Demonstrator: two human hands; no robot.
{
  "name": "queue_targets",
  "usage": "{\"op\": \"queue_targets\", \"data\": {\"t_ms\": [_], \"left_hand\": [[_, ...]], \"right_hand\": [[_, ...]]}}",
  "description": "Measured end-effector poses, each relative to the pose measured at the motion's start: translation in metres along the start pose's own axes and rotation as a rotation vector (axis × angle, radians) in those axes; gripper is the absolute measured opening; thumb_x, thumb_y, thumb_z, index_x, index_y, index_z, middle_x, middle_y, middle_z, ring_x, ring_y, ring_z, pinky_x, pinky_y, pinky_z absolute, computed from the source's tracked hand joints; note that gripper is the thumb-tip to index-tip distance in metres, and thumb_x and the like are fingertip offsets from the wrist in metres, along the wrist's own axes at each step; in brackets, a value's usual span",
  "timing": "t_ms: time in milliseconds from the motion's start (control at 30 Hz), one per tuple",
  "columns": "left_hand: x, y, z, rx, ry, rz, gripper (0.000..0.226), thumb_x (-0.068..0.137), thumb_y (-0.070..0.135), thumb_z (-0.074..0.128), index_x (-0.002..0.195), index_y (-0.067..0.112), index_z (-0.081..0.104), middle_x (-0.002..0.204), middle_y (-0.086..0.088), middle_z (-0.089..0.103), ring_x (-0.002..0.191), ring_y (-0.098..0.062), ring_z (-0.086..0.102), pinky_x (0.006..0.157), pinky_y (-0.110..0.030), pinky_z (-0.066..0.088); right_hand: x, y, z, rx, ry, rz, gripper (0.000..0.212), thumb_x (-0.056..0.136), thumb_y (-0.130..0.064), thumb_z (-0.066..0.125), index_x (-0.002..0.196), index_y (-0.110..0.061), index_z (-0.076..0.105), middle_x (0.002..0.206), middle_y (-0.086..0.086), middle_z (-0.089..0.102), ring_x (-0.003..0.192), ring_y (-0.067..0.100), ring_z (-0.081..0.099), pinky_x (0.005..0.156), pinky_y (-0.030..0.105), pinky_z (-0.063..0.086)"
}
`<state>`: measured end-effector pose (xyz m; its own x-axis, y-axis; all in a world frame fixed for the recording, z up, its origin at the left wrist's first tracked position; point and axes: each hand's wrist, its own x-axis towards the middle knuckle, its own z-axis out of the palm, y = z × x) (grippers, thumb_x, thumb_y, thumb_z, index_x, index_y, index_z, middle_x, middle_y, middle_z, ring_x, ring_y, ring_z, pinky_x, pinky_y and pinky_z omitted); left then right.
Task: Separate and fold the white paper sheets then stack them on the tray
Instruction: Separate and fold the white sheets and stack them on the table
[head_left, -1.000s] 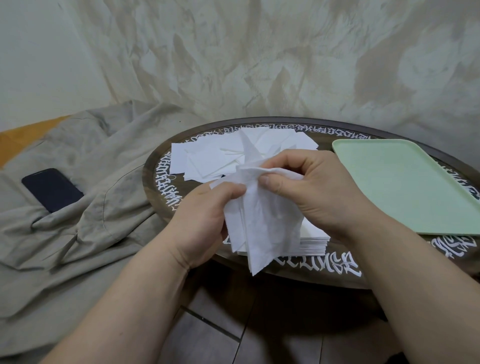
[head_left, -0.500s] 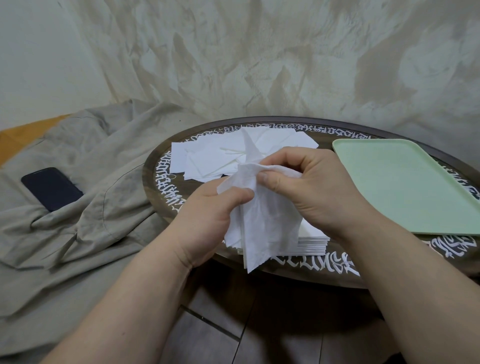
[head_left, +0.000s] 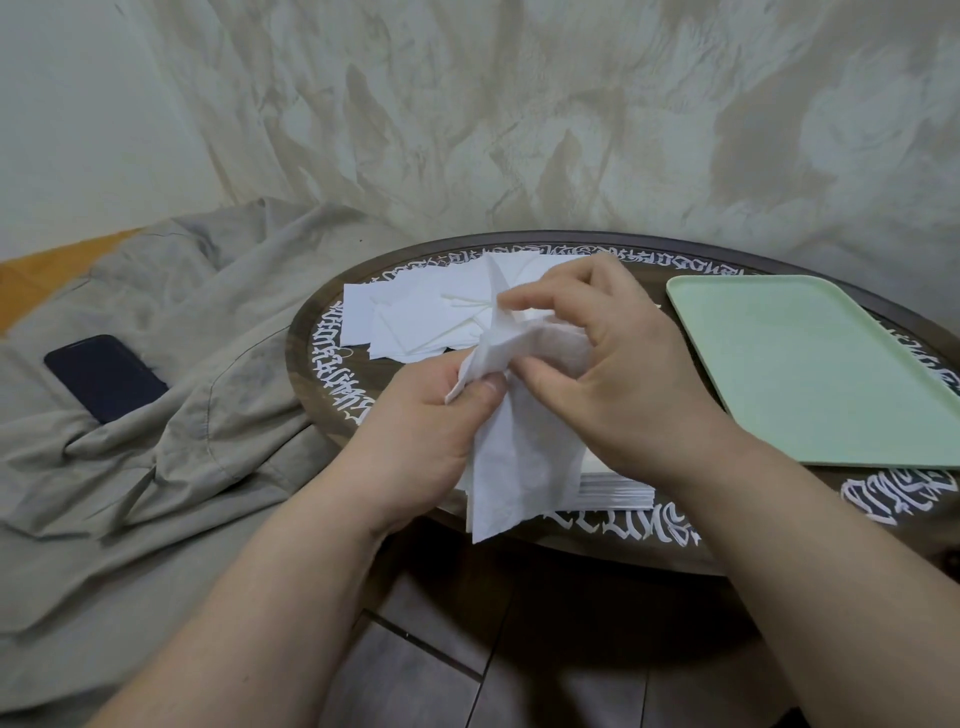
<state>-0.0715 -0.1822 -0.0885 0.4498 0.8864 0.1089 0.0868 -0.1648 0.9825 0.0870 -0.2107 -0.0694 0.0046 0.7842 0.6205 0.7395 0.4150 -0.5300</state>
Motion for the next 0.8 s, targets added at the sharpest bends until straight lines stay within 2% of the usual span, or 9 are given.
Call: {"op": "queue_targets", "data": {"t_ms": [100,267,367,433,567,633,733,800], "left_hand": [[0.000,0.000,0.000,0.025,-0.007,0.023,0.026,0.088,0.024,0.049,0.092,0.008,0.069,0.095,-0.012,0.073,0.090,-0.018,0.065,0.087,-0.044,0.051],[0.000,0.000,-0.001,0.000,0.006,0.018,0.027,0.090,0.028,0.051,0.088,0.006,0.066,0.103,-0.022,0.069,0.094,-0.023,0.064,0.094,-0.058,0.047],[0.001,-0.002,-0.001,-0.130,0.027,-0.018,0.023,0.085,0.030,0.057,0.078,0.014,0.072,0.090,-0.013,0.074,0.088,-0.020,0.067,0.086,-0.045,0.052],[0.001,-0.002,-0.001,-0.212,0.022,-0.029,0.020,0.083,0.028,0.059,0.077,0.018,0.075,0.088,-0.009,0.073,0.087,-0.022,0.067,0.084,-0.042,0.051],[0.001,-0.002,-0.003,-0.250,0.012,-0.033,0.018,0.089,0.019,0.060,0.082,0.018,0.076,0.089,-0.006,0.074,0.086,-0.018,0.068,0.080,-0.034,0.053],[0.001,-0.002,-0.004,-0.289,0.023,-0.050,0.021,0.084,0.020,0.057,0.080,0.021,0.078,0.087,-0.003,0.074,0.085,-0.016,0.068,0.079,-0.031,0.053],[0.000,-0.001,-0.005,-0.378,0.032,-0.069,0.023,0.079,0.019,0.057,0.084,0.020,0.079,0.093,-0.007,0.075,0.089,-0.019,0.069,0.087,-0.039,0.052],[-0.001,0.002,-0.007,-0.493,0.008,-0.100,0.029,0.076,0.014,0.061,0.101,0.007,0.076,0.108,-0.018,0.072,0.100,-0.027,0.067,0.099,-0.046,0.048]], "right_hand": [[0.000,0.000,0.004,-0.088,0.044,-0.134,0.027,0.074,-0.015,0.067,0.100,-0.019,0.072,0.104,-0.001,0.057,0.096,0.023,0.052,0.082,0.024,0.040],[0.002,-0.001,0.008,-0.148,0.131,-0.278,0.009,0.073,-0.005,0.071,0.079,-0.010,0.069,0.094,0.003,0.061,0.089,0.026,0.051,0.077,0.024,0.039],[0.004,-0.004,0.008,-0.185,0.160,-0.336,0.005,0.072,-0.005,0.069,0.074,-0.009,0.068,0.086,0.003,0.062,0.086,0.028,0.052,0.073,0.027,0.041],[0.004,-0.005,0.007,-0.195,0.122,-0.364,0.002,0.073,-0.009,0.065,0.073,-0.010,0.067,0.077,0.000,0.063,0.083,0.028,0.052,0.072,0.029,0.042],[0.003,0.002,0.002,-0.254,0.014,-0.265,0.018,0.077,-0.031,0.058,0.079,-0.015,0.066,0.075,-0.004,0.062,0.083,0.025,0.050,0.068,0.042,0.047],[0.004,0.005,-0.001,-0.278,-0.033,-0.197,0.024,0.078,-0.039,0.055,0.084,-0.018,0.067,0.078,-0.006,0.063,0.082,0.022,0.047,0.068,0.042,0.046],[0.004,0.003,-0.005,-0.212,-0.103,-0.120,0.018,0.079,-0.031,0.057,0.076,-0.016,0.065,0.068,-0.004,0.059,0.071,0.018,0.048,0.062,0.033,0.040],[0.001,0.001,-0.007,-0.104,-0.157,-0.090,0.011,0.076,-0.021,0.058,0.075,-0.014,0.066,0.069,-0.005,0.061,0.068,0.013,0.051,0.062,0.029,0.041]]}}
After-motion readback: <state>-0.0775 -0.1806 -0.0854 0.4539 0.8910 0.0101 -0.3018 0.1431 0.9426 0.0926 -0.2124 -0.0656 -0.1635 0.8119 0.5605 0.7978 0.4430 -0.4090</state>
